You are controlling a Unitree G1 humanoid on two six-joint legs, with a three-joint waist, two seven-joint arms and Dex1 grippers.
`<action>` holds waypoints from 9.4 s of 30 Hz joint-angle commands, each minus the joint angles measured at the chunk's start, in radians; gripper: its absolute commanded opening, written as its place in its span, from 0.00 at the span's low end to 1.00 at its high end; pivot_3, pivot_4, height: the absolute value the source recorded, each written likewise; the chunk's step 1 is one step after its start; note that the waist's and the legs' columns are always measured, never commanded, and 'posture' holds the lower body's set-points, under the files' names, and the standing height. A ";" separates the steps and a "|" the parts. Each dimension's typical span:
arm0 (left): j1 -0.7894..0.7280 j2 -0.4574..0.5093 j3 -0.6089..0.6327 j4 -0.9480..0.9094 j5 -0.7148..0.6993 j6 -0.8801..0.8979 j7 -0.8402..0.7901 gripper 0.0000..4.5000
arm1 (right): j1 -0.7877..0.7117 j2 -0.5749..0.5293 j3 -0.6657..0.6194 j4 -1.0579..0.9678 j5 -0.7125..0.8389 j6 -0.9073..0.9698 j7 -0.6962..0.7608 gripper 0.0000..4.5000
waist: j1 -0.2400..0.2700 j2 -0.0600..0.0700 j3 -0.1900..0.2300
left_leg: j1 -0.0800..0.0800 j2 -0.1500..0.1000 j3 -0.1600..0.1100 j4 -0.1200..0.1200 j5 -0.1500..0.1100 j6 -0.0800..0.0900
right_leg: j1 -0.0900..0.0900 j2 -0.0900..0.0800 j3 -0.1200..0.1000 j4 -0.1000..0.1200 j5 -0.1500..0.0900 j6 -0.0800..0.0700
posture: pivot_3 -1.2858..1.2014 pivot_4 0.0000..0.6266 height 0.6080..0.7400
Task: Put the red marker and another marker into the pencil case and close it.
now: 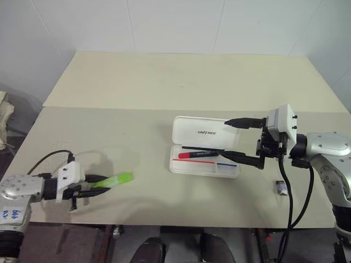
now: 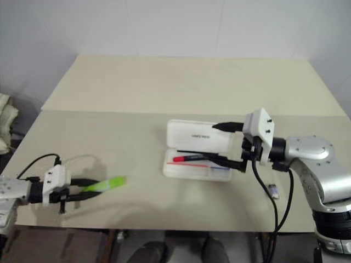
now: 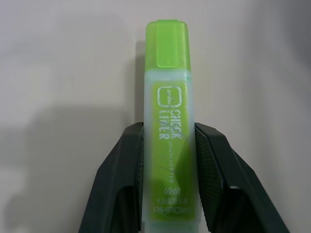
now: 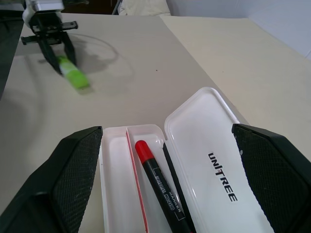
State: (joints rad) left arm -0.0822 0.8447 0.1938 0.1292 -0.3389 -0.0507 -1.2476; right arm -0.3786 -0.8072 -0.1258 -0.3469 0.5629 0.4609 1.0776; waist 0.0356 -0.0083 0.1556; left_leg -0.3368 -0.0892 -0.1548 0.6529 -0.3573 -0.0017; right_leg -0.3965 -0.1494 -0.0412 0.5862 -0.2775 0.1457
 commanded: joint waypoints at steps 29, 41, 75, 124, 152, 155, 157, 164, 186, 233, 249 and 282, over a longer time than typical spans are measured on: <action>-0.480 -0.327 -0.434 -0.107 0.094 0.266 0.148 0.24 | 0.205 -0.033 -0.156 -0.146 0.037 0.035 -0.115 1.00 | -0.008 -0.002 0.000 | 0.000 -0.002 0.003 0.002 -0.001 0.000 | -0.002 0.001 -0.002 -0.001 0.000 0.001 | 0.52 0.24 1.00; -0.519 -0.377 -0.487 -0.050 0.157 0.211 0.118 0.24 | 0.314 -0.011 -0.203 -0.162 0.032 -0.030 -0.128 1.00 | -0.008 -0.002 0.000 | -0.001 -0.002 0.003 0.006 -0.001 0.000 | 0.000 0.001 -0.003 -0.001 0.001 0.003 | 0.52 0.24 1.00; -0.432 -0.374 -0.400 -0.178 0.062 0.166 0.069 0.91 | 0.303 -0.001 -0.208 -0.202 0.122 0.085 -0.246 1.00 | -0.008 -0.002 0.000 | -0.001 -0.002 0.002 0.008 -0.001 0.000 | 0.002 0.001 -0.003 -0.003 0.002 0.004 | 0.52 0.24 1.00; -0.263 -0.219 -0.213 -0.415 -0.097 0.255 0.165 0.91 | 0.835 0.328 -0.404 -0.335 -0.040 0.267 -0.717 1.00 | 0.015 0.000 0.000 | 0.002 -0.002 0.002 0.003 -0.002 0.001 | 0.003 0.003 0.002 -0.009 0.002 0.004 | 0.52 0.24 1.00; -0.279 -0.223 -0.211 -0.418 -0.091 0.251 0.192 0.93 | 0.735 0.373 -0.306 -0.275 -0.100 0.237 -0.783 0.08 | -0.002 0.001 0.000 | 0.002 -0.002 0.003 0.002 -0.001 0.000 | 0.001 0.004 0.005 -0.005 0.002 0.004 | 0.52 0.24 1.00; -0.271 -0.224 -0.213 -0.423 -0.086 0.245 0.196 0.93 | 0.689 0.293 -0.275 -0.257 -0.114 0.193 -0.695 0.08 | -0.009 0.001 0.000 | 0.003 -0.003 0.004 0.002 -0.001 0.001 | 0.001 0.004 0.006 -0.005 0.002 0.004 | 0.52 0.24 1.00; -0.266 -0.224 -0.214 -0.423 -0.082 0.238 0.197 0.93 | 0.642 0.246 -0.261 -0.234 -0.112 0.166 -0.643 0.08 | -0.012 0.001 0.000 | 0.003 -0.002 0.004 0.002 -0.001 0.001 | 0.001 0.004 0.006 -0.006 0.002 0.004 | 0.52 0.24 1.00; -0.246 -0.217 -0.208 -0.427 -0.075 0.227 0.204 0.93 | 0.475 0.089 -0.158 -0.128 -0.104 -0.004 -0.341 0.08 | -0.011 0.001 0.000 | 0.002 -0.002 0.004 0.001 -0.001 0.001 | 0.001 0.005 0.005 -0.007 0.002 0.004 | 0.52 0.24 1.00; -0.141 -0.155 -0.159 -0.467 -0.053 0.196 0.227 0.93 | -0.030 0.082 0.244 0.488 -0.290 -0.495 0.211 0.08 | -0.013 0.001 0.000 | 0.002 -0.001 0.002 0.000 -0.001 0.001 | 0.000 0.002 0.004 -0.010 0.002 0.004 | 0.52 0.24 1.00; -0.148 -0.155 -0.157 -0.483 -0.041 0.196 0.258 0.93 | -0.077 0.074 0.187 0.620 -0.284 -0.580 0.246 0.99 | -0.013 0.001 0.000 | 0.002 -0.002 0.003 0.000 -0.001 0.000 | -0.001 0.003 0.004 -0.009 0.002 0.004 | 0.52 0.24 1.00; -0.189 -0.158 -0.160 -0.428 -0.028 0.177 0.249 0.93 | -0.127 0.063 0.115 0.451 -0.210 -0.397 0.160 0.99 | -0.011 0.001 0.000 | 0.001 -0.001 0.002 0.000 -0.001 0.000 | -0.001 0.003 0.004 -0.009 0.002 0.004 | 0.52 0.24 1.00; -0.424 -0.294 -0.072 0.002 0.049 -0.132 0.313 0.01 | 0.406 -0.058 -0.314 0.122 -0.109 -0.271 -0.009 1.00 | -0.003 0.000 0.000 | 0.001 -0.002 0.002 0.005 -0.002 0.001 | 0.001 0.002 0.002 -0.008 0.004 0.007 | 0.52 0.24 1.00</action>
State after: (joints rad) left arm -0.4658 0.5541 0.0807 0.1161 -0.3357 -0.1190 -1.0204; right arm 0.0222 -0.8705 -0.3902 -0.1953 0.4328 0.2146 1.0858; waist 0.0324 -0.0081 0.1553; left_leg -0.3366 -0.0918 -0.1523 0.6587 -0.3592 -0.0009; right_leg -0.3954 -0.1478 -0.0390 0.5769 -0.2726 0.1541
